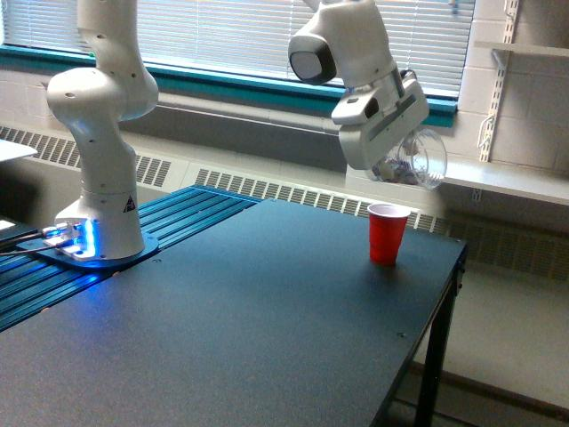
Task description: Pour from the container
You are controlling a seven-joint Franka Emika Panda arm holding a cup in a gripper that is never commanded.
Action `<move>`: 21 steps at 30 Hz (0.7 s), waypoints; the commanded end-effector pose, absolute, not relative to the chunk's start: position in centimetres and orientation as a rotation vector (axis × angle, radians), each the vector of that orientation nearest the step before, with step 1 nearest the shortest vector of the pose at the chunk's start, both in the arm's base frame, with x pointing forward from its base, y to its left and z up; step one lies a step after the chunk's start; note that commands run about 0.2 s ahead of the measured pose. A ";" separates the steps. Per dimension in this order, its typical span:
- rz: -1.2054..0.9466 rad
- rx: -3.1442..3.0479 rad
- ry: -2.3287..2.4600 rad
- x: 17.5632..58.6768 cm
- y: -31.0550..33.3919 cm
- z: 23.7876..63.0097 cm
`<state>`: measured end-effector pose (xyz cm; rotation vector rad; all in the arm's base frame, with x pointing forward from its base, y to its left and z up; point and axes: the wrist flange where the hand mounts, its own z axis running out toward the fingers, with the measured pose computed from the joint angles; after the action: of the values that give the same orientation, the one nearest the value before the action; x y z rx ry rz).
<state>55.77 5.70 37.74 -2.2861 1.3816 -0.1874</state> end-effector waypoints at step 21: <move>0.009 -2.514 1.009 49.0 20.5 32.6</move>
<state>49.85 19.91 33.67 -2.4747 1.0637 0.0003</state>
